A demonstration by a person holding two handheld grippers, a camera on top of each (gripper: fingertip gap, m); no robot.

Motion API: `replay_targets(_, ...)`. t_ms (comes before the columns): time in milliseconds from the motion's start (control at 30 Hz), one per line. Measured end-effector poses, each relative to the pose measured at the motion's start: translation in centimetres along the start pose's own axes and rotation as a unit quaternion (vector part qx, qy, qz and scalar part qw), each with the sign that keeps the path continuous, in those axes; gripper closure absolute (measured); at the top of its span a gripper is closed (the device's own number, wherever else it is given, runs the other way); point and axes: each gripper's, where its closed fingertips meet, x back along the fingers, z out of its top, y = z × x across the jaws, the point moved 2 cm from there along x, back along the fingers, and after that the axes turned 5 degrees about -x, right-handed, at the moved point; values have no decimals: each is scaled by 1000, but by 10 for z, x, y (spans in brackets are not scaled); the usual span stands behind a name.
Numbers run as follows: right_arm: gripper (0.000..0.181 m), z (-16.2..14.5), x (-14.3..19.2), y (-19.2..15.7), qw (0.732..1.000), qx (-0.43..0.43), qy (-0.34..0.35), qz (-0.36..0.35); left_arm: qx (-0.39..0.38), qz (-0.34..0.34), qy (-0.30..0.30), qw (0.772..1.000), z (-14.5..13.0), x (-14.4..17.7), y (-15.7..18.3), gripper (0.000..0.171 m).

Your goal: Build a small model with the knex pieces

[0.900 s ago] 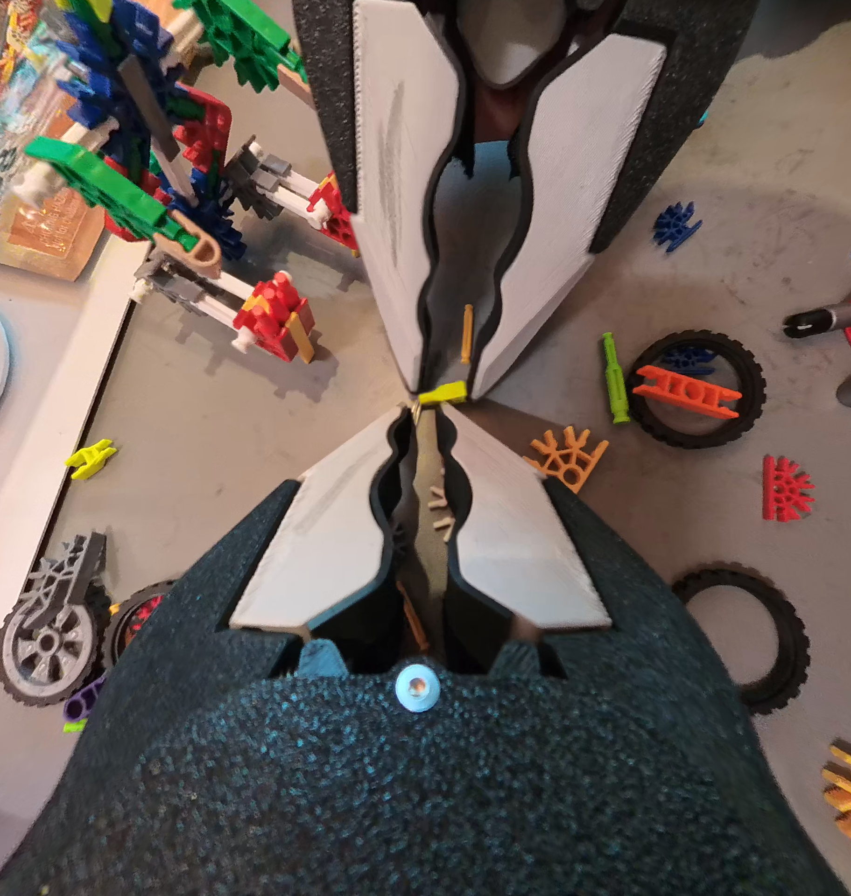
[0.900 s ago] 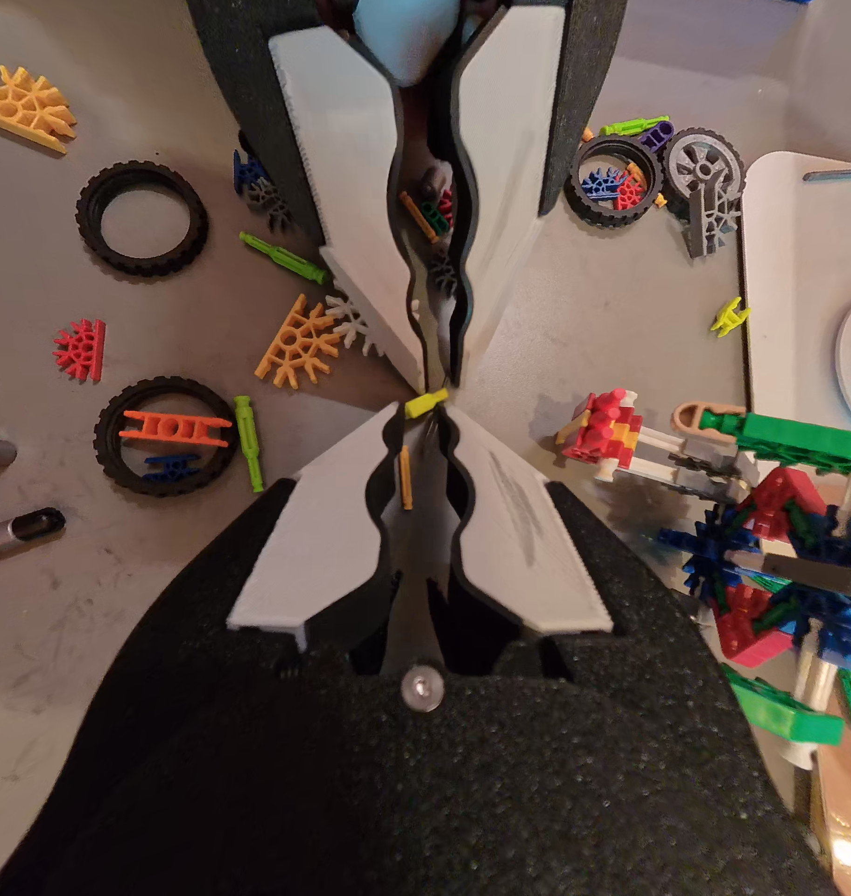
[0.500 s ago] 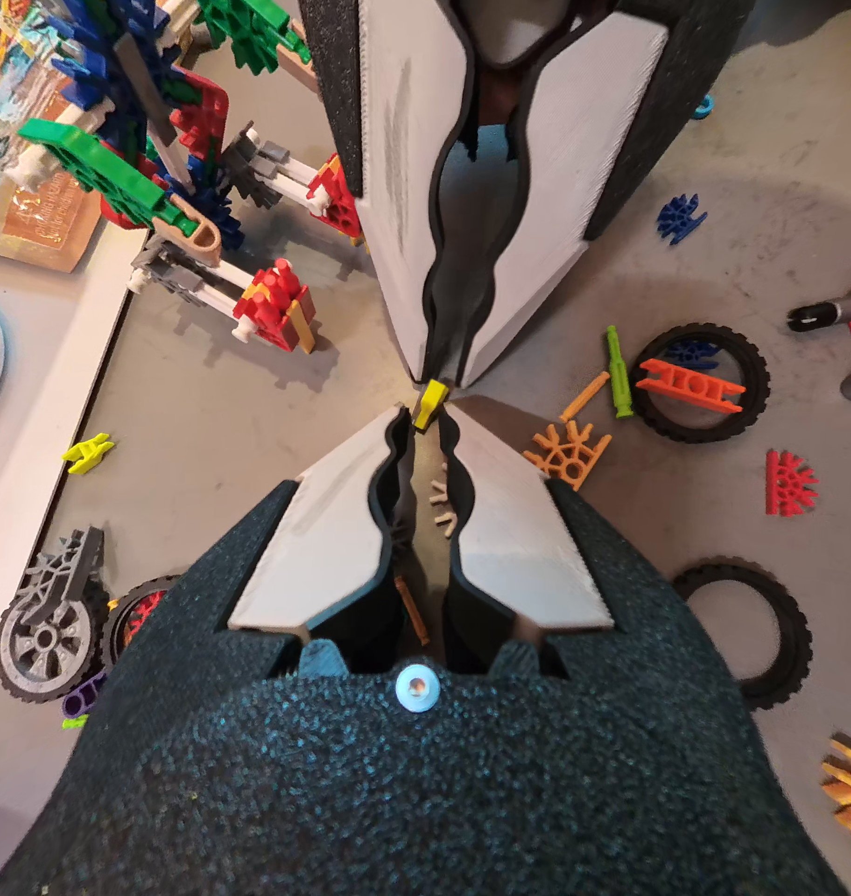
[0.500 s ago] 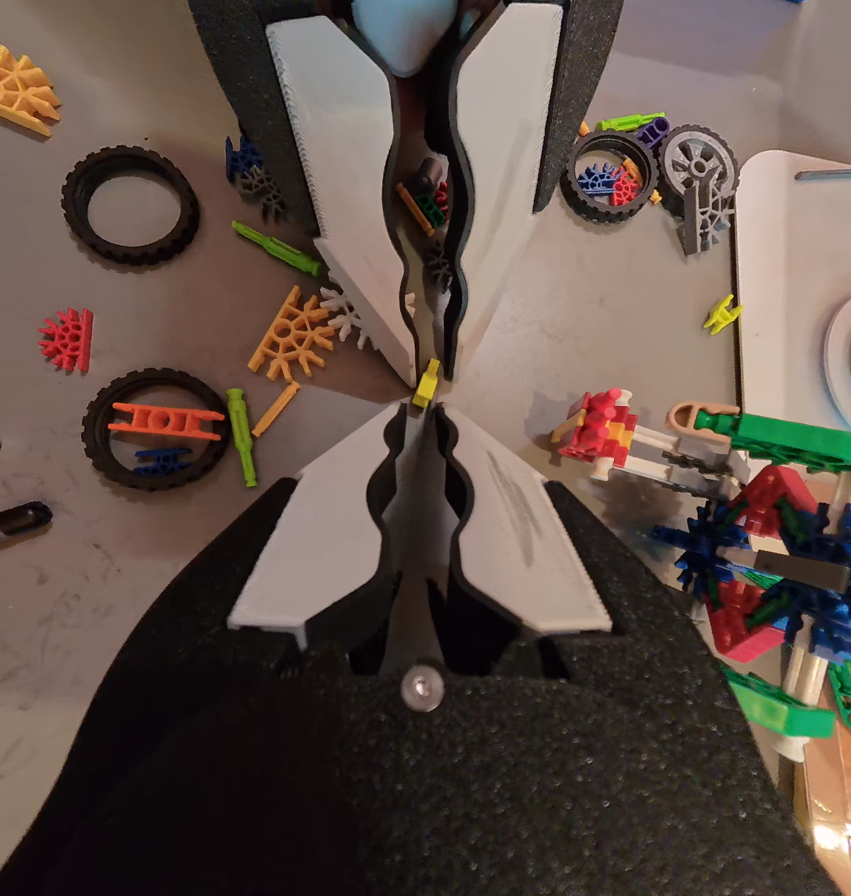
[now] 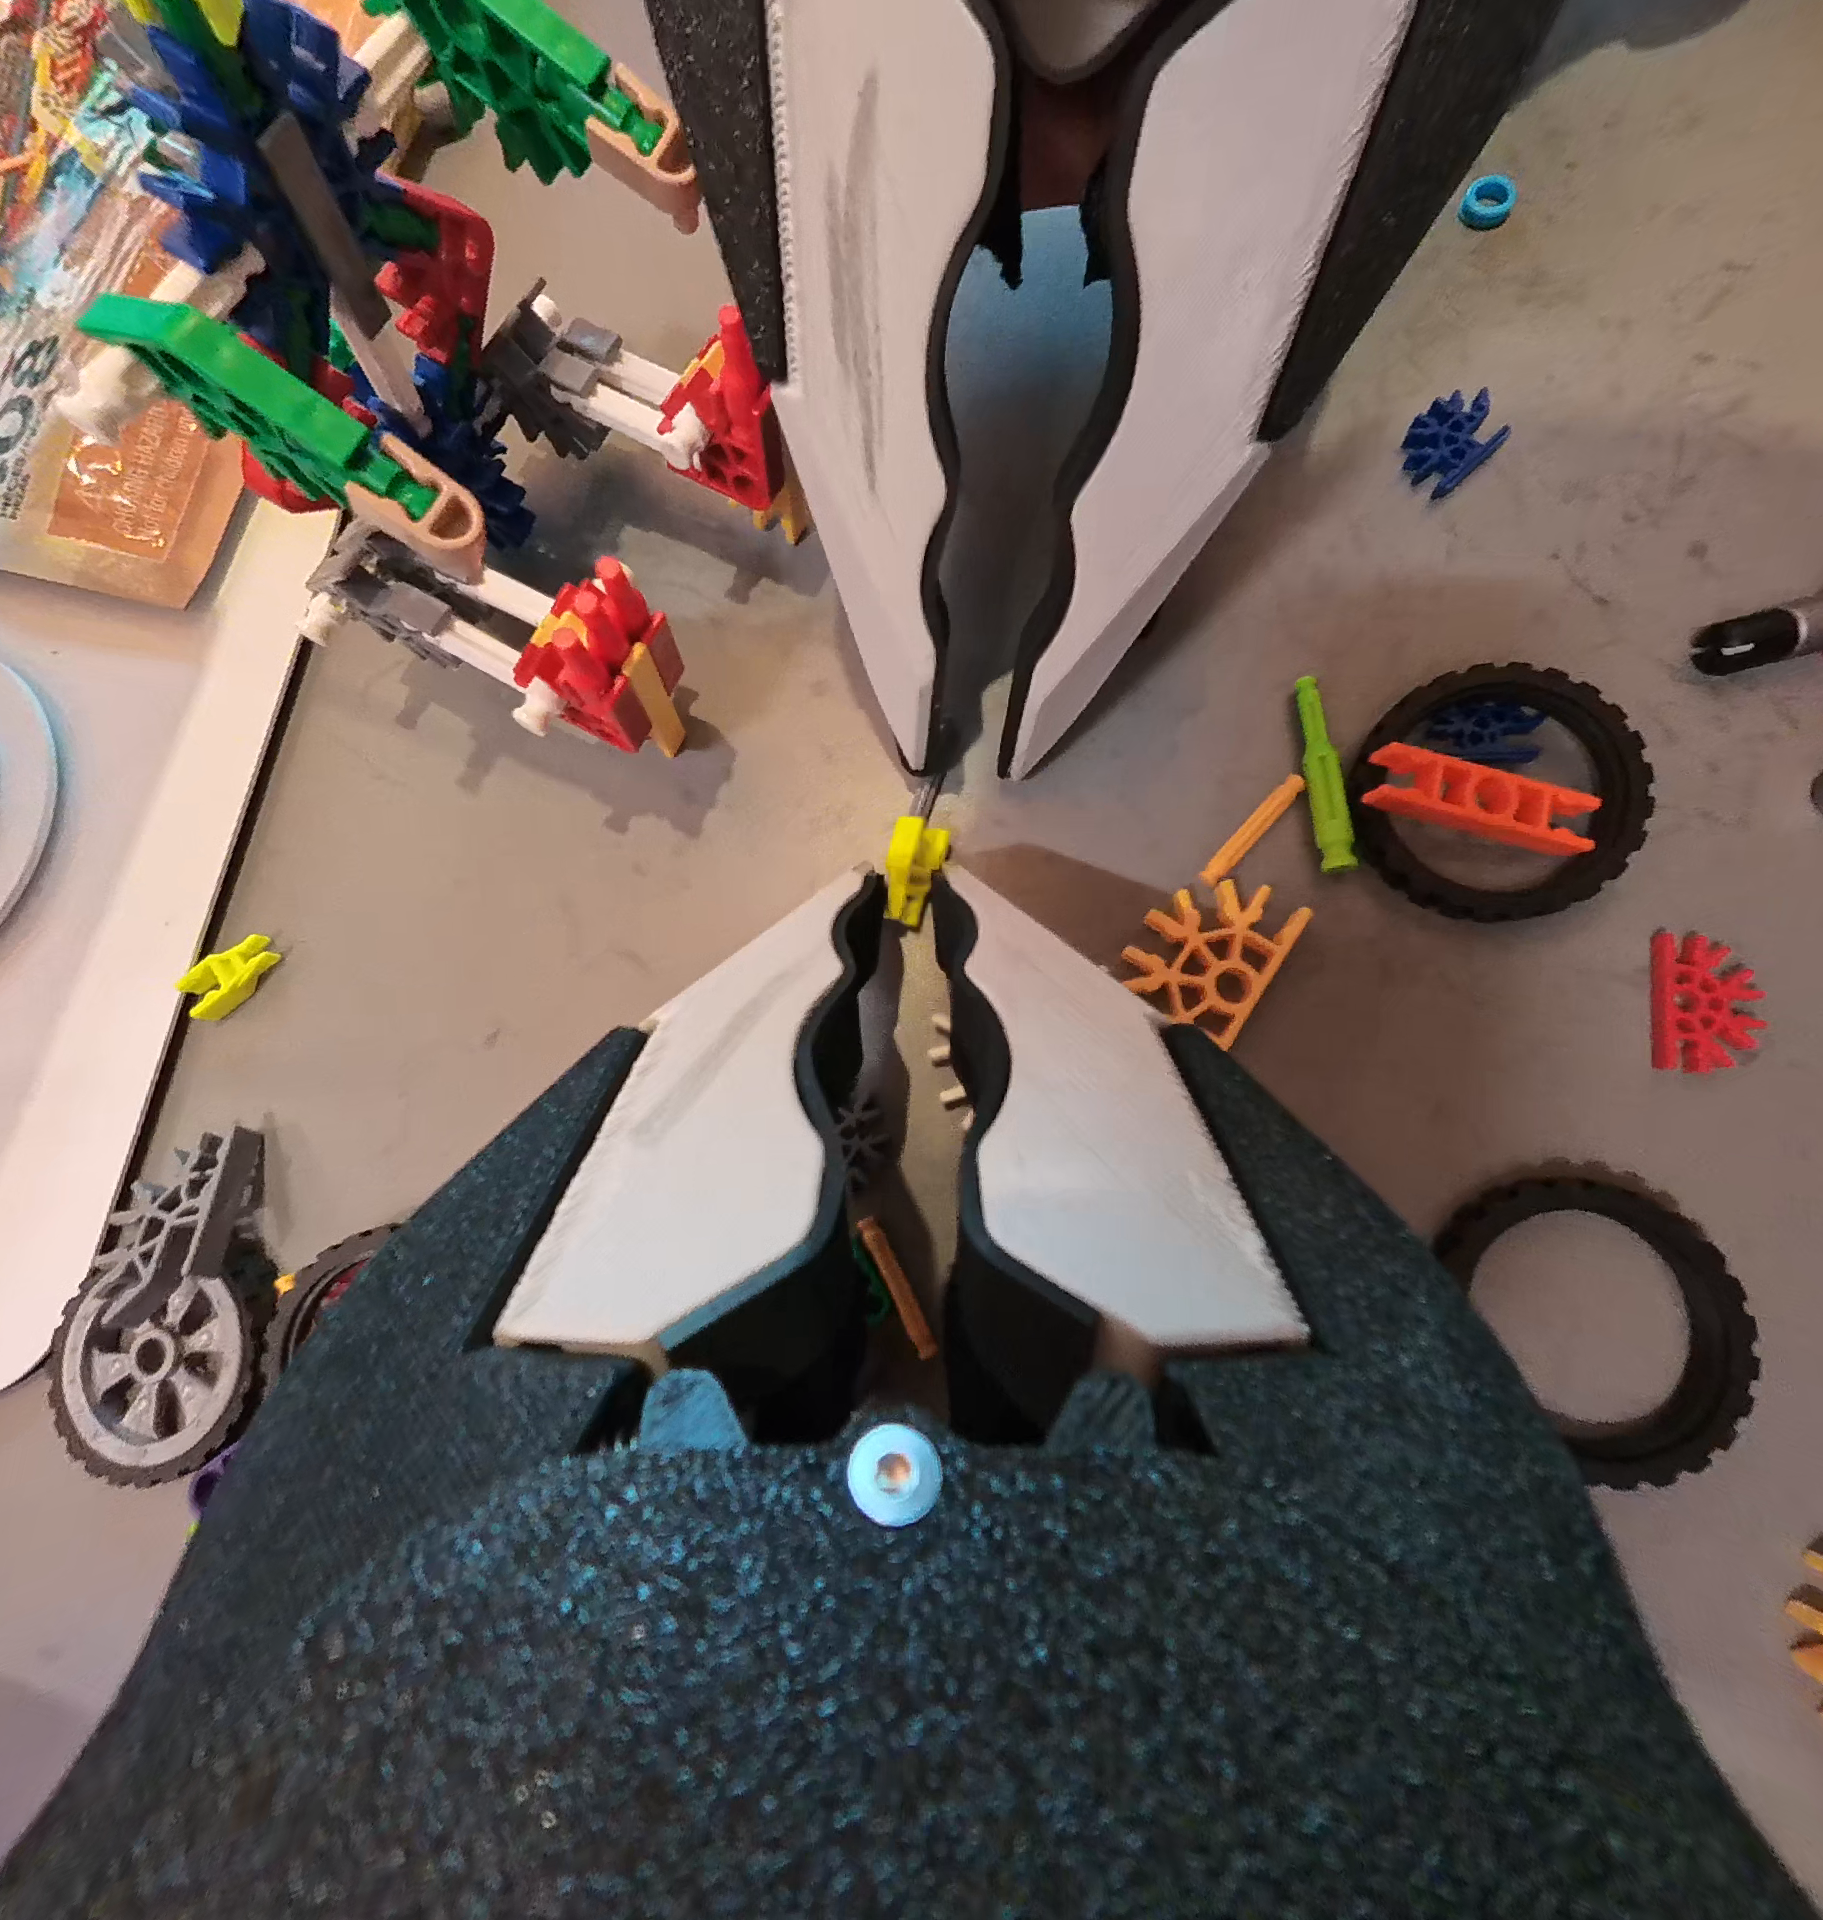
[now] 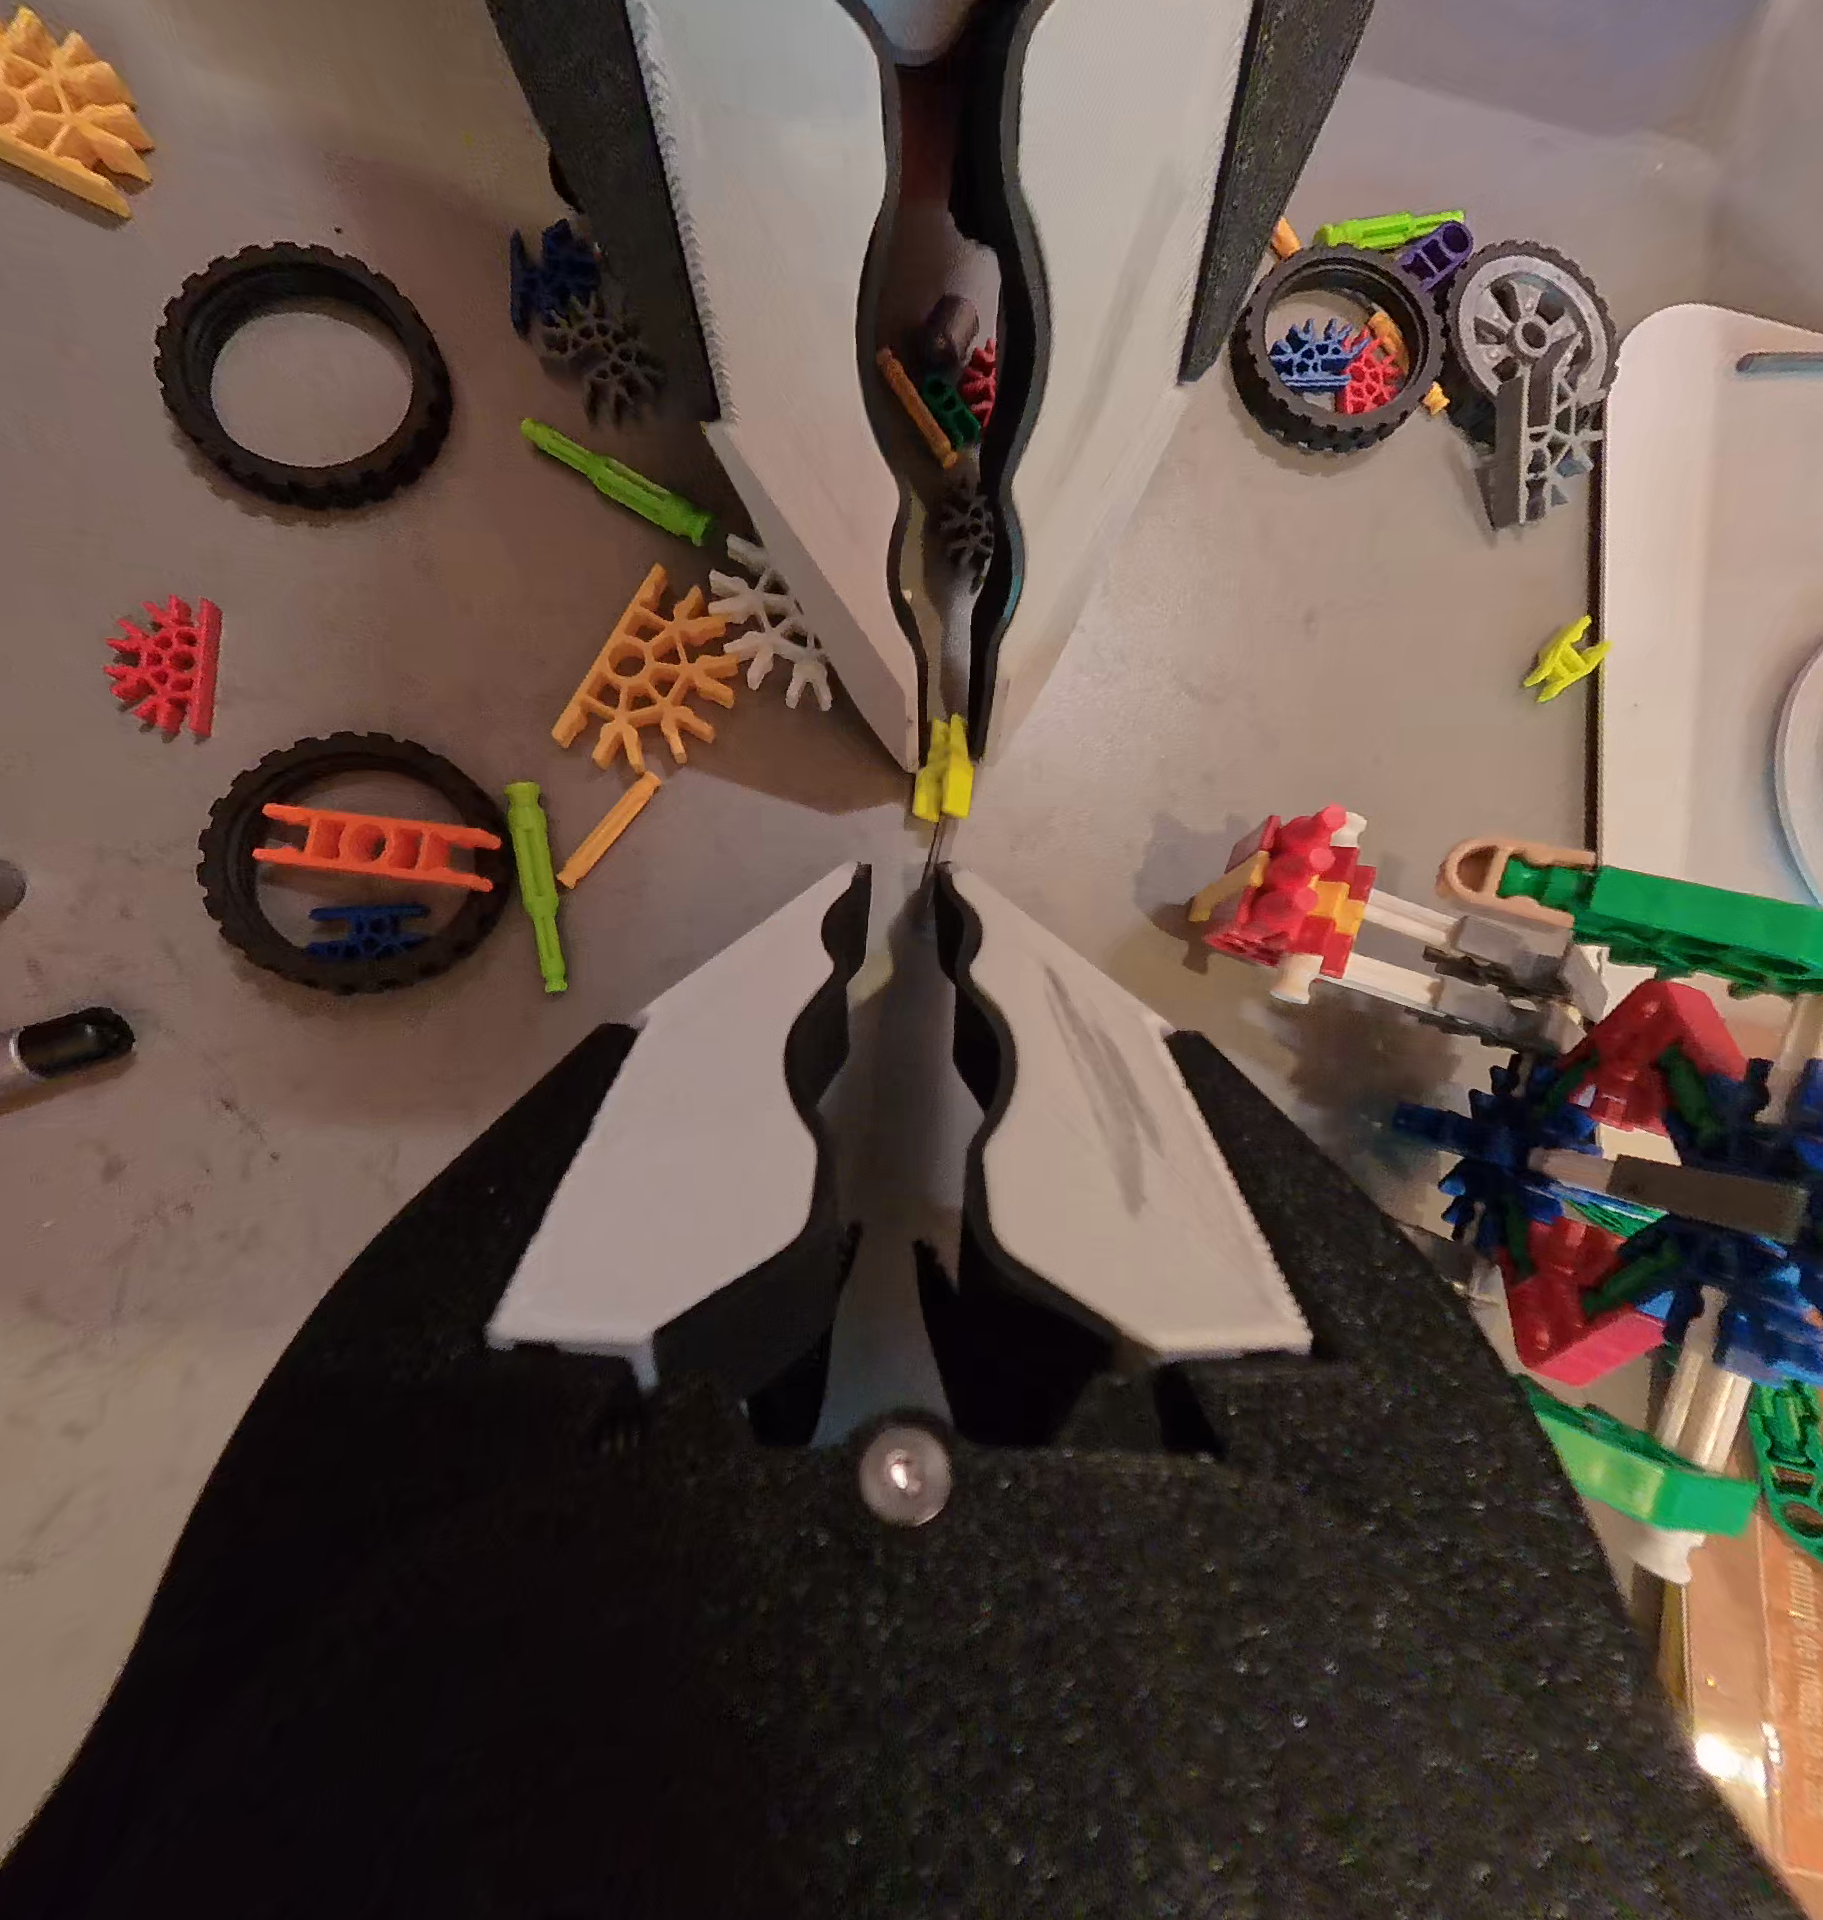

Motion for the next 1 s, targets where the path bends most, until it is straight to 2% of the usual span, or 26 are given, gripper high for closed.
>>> replay_targets(500, 170, 4, -3, 0, 1000, -12, 11, 0, -35, -3, 3, 999, 4, -2, 7, 168)
replay_targets(767, 170, 6, -3, -3, 999, -22, 19, 13, -64, 6, 35, 997, 16, 0, 11, 169)
replay_targets(1000, 171, 6, -2, -2, 1000, -22, 17, 12, -75, 18, 37, 996, 17, 1, 9, 166)
